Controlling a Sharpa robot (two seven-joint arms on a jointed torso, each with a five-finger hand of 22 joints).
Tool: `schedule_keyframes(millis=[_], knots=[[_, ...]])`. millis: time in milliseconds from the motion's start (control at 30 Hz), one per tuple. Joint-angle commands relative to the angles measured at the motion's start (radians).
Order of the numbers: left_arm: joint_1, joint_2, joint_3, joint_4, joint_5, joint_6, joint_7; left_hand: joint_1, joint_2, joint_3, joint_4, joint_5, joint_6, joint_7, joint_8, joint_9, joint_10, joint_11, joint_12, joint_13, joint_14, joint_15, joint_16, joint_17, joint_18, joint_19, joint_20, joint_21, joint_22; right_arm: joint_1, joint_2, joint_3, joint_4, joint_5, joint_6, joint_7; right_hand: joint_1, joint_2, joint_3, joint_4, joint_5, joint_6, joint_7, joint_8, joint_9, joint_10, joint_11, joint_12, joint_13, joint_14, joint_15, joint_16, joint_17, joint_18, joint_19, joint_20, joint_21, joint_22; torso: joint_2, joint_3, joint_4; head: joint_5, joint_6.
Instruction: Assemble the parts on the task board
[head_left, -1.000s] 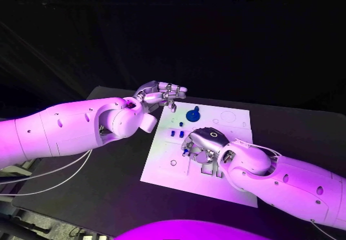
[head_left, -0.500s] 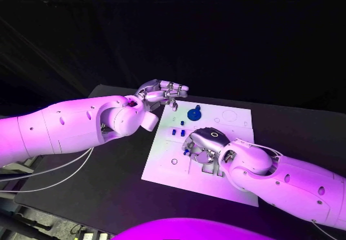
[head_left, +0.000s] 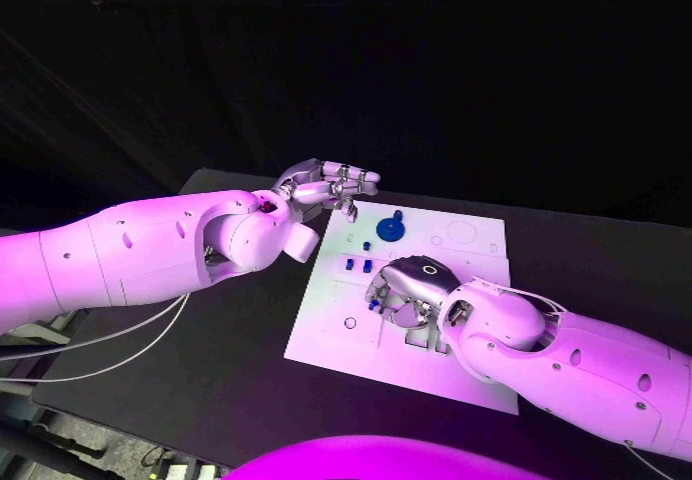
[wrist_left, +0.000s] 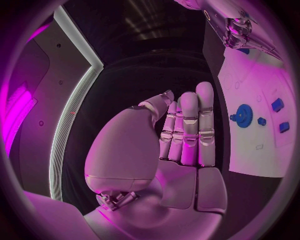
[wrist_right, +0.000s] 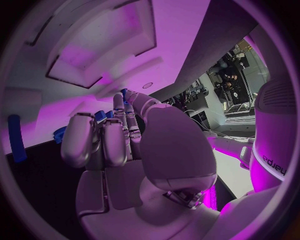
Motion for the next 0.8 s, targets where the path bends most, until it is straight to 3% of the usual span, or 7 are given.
schedule_keyframes(millis=[33, 233, 567, 800], knots=[[0.001, 0.002, 0.000, 0.001, 0.003, 0.020, 0.002, 0.001, 0.010, -0.004, -0.003, 0.004, -0.006, -0.001, -0.001, -0.001, -0.008, 0.000, 0.004, 0.001, -0.008, 0.000, -0.005, -0.001, 0.010, 0.003, 0.004, -0.005, -0.001, -0.002, 0.008, -0.003, -0.005, -0.015, 0.039, -0.016, -0.011, 0.004, -0.003, -0.005, 0.003, 0.001, 0.003, 0.001, 0.003, 0.002, 0.000, 0.000, 0.001, 0.056, -0.004, -0.001, -0.005, -0.015, 0.003, 0.005, 0.000, -0.004, 0.001, 0.0000, -0.0008, 0.000, 0.002], [0.001, 0.003, 0.000, 0.002, 0.003, 0.021, -0.003, 0.000, 0.012, -0.004, -0.003, 0.004, -0.007, -0.001, 0.000, 0.000, -0.009, 0.000, 0.005, 0.002, -0.009, 0.001, -0.005, -0.002, 0.010, 0.003, 0.004, -0.007, -0.002, -0.002, 0.021, -0.006, -0.015, -0.023, 0.048, -0.032, -0.045, -0.015, -0.016, 0.007, -0.016, -0.034, 0.017, -0.021, 0.000, -0.028, 0.013, -0.014, -0.001, 0.054, 0.006, -0.002, -0.009, -0.013, -0.006, 0.012, -0.010, -0.012, 0.001, 0.0002, 0.0004, -0.001, 0.001], [0.001, 0.001, 0.000, 0.000, 0.002, 0.020, -0.010, 0.000, 0.013, -0.005, -0.003, 0.004, -0.007, -0.001, 0.000, 0.000, -0.010, 0.000, 0.006, 0.002, -0.010, 0.001, -0.006, -0.003, 0.011, 0.002, 0.004, -0.011, -0.007, -0.002, 0.019, -0.007, -0.017, -0.025, 0.018, -0.033, -0.068, -0.036, -0.025, 0.013, -0.014, -0.062, 0.028, -0.035, -0.002, -0.068, 0.026, -0.014, -0.003, 0.056, 0.016, 0.014, 0.003, -0.013, -0.012, 0.022, -0.011, -0.010, 0.000, 0.0004, -0.0010, 0.005, -0.002], [0.001, 0.000, 0.000, -0.001, 0.002, 0.022, -0.016, -0.003, 0.014, -0.007, -0.001, 0.003, -0.010, 0.000, 0.000, -0.001, -0.013, 0.001, 0.008, 0.002, -0.011, 0.001, -0.007, -0.005, 0.012, 0.000, 0.005, -0.017, -0.012, -0.002, -0.005, -0.007, 0.002, -0.024, -0.020, -0.036, -0.080, -0.055, -0.038, 0.013, -0.016, -0.147, 0.046, -0.040, -0.019, -0.146, 0.045, -0.005, -0.007, 0.045, 0.033, -0.014, -0.029, -0.003, -0.034, 0.037, -0.051, -0.047, 0.000, 0.0010, -0.0010, 0.003, 0.003]])
